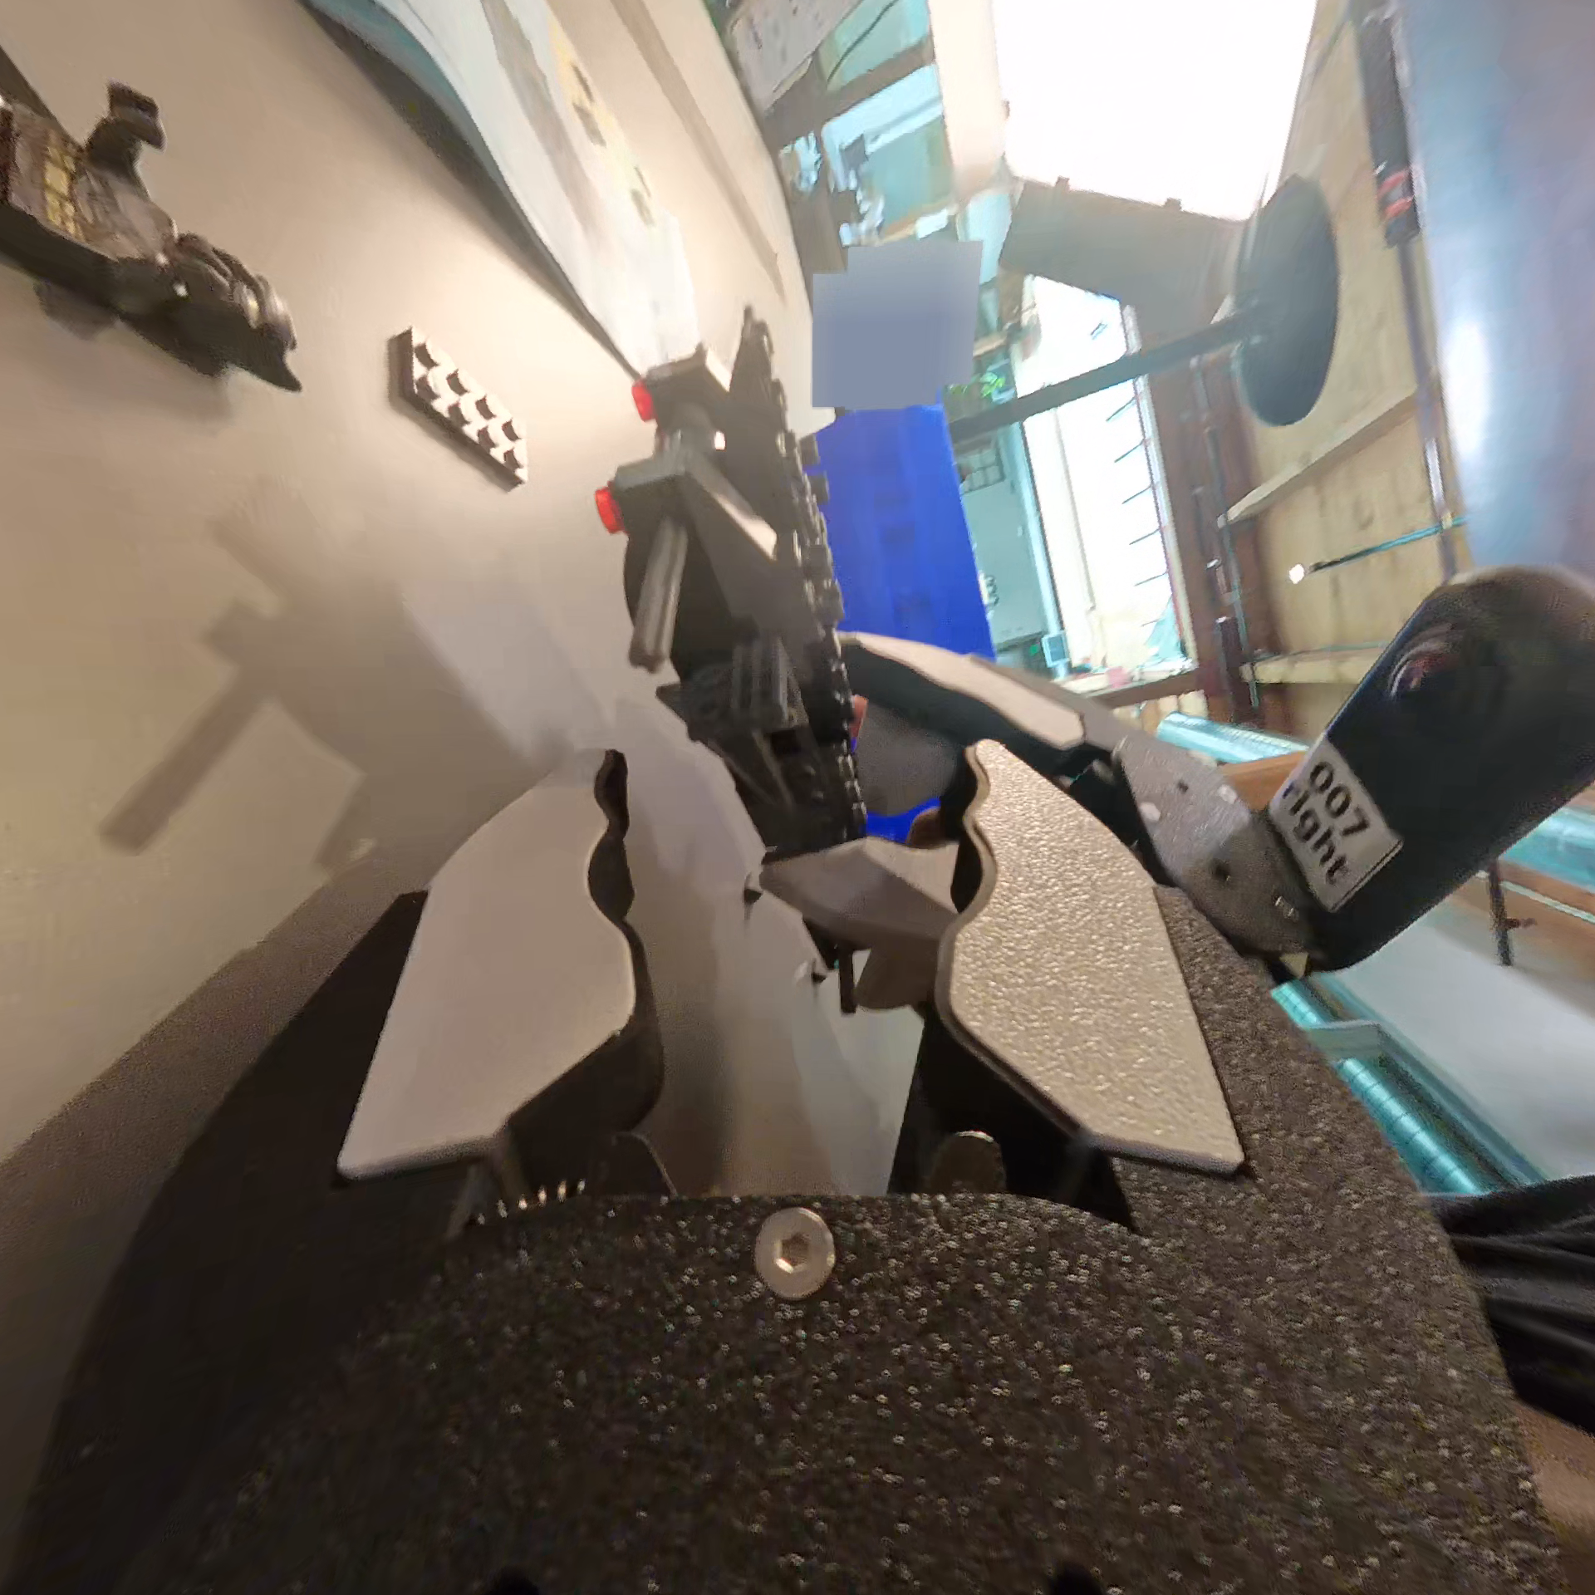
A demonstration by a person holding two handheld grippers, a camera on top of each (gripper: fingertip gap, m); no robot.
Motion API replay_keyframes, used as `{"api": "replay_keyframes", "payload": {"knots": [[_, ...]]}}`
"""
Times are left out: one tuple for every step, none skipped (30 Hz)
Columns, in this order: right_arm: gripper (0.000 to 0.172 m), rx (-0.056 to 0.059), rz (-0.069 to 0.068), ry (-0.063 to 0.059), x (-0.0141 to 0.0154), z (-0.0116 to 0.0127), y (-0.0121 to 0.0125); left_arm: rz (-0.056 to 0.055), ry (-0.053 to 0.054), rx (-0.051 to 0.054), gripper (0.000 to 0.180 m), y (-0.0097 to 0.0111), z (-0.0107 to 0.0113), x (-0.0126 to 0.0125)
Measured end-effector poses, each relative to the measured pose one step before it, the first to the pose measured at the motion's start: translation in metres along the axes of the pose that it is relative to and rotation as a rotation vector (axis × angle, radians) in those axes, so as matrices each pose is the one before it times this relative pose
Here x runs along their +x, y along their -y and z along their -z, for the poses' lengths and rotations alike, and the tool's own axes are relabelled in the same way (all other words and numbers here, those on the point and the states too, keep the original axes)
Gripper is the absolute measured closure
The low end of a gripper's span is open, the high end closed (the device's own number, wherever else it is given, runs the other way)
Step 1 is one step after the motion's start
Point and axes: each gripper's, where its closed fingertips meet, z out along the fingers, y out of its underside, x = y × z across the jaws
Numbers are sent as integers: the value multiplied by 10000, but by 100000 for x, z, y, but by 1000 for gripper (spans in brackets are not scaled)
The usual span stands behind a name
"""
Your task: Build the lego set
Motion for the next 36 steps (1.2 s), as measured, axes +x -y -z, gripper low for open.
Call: {"api": "replay_keyframes", "payload": {"knots": [[102, 142, -29, -100, -220, -5, 138, 132, -135, 270, 107, 478, 10, 138], [102, 148, -16, -121, -174, 31, 138, 78, -127, 284, 108, 501, 75, 138], [102, 143, -34, -94, -186, 41, 116, 62, -93, 214, 110, 411, 98, 92], [102, 141, -60, -79, -196, 49, 111, 40, -68, 137, 111, 317, 50, 56], [102, 149, -55, -93, -174, 57, 113, 48, -47, 88, 113, 212, 17, 23], [102, 137, -14, -111, -152, 43, 109, 68, -43, 47, 114, 130, -13, -5], [102, 112, 19, -107, -157, 41, 99, 49, -59, 44, 116, 86, -38, 18], [102, 80, 37, -116, -120, 29, 66, 61, -70, 59, 117, 84, -13, 36], [102, 71, 43, -113, -75, 25, 54, 66, -57, 112, 121, 170, 35, 13], [102, 67, 33, -57, -131, 9, 53, 20, -53, 161, 124, 218, 54, 33], [102, 19, 35, -30, -147, -20, -21, -15, -25, 140, 128, 173, 66, 30], [102, -6, 57, -30, -160, -33, -64, -42, -17, 59, 133, 77, 30, 21], [102, 9, 79, -59, -130, -44, -52, -37, 63, -7, 136, -24, -7, -104], [102, 29, 76, -99, -54, -14, -22, -34, 97, -16, 139, -27, 23, -222], [102, -15, 80, -57, -59, -36, -63, 2, -107, 2, 143, 29, 81, -8], [102, -24, 29, 5, -72, -28, -48, 31, -29, -90, 143, -65, 59, -125], [102, -66, 28, 44, -92, -36, -88, 23, -87, -106, 144, -91, 65, -53], [101, -85, 87, 120, -174, -10, -92, 13, -22, -87, 144, -63, 90, -115], [102, -92, 144, 190, -269, 64, -62, 40, 41, -90, 144, -43, 147, -206], [101, -20, 154, 171, -233, 193, 45, 89, 62, -85, 144, 4, 218, -246], [99, 7, 188, 274, -353, 269, 118, 154, -32, -14, 144, 136, 306, -115], [95, 4, 197, 346, -398, 348, 135, 138, -57, 36, 144, 253, 406, -67], [94, 71, 163, 300, -229, 442, 213, 82, 5, 52, 145, 337, 474, -108], [94, 106, 151, 303, -57, 478, 297, 22, 92, 62, 145, 372, 538, -207], [94, 111, 91, 231, 265, 470, 356, 0, 91, 78, 145, 415, 560, -191], [94, 125, 12, 126, 601, 436, 411, 30, 55, 76, 145, 420, 551, -138], [95, 108, -23, 78, 773, 349, 422, 60, 6, 64, 145, 389, 513, -69], [96, 87, -50, 17, 954, 209, 369, 67, -21, 72, 145, 389, 451, -10], [98, 69, -26, 42, 945, 30, 301, 45, -35, 33, 145, 300, 369, 40], [104, 12, 40, 173, 757, -118, 155, 17, -24, -29, 145, 174, 275, 45], [111, -49, 34, 204, 715, -239, 36, -13, -4, -33, 145, 137, 219, 40], [116, -112, -73, 30, 947, -394, -78, -35, 8, 4, 145, 128, 184, 22], [116, -248, -91, -53, 992, -537, -231, -16, 10, 23, 145, 98, 143, -5], [116, -329, 10, -109, 898, -626, -299, 18, -16, 18, 145, 70, 96, 8], [117, -295, 125, -233, 891, -674, -242, 34, -41, -9, 145, 3, 59, 0], [118, -266, 212, -235, 752, -736, -224, 36, -48, -17, 145, -26, 36, -4]]}}
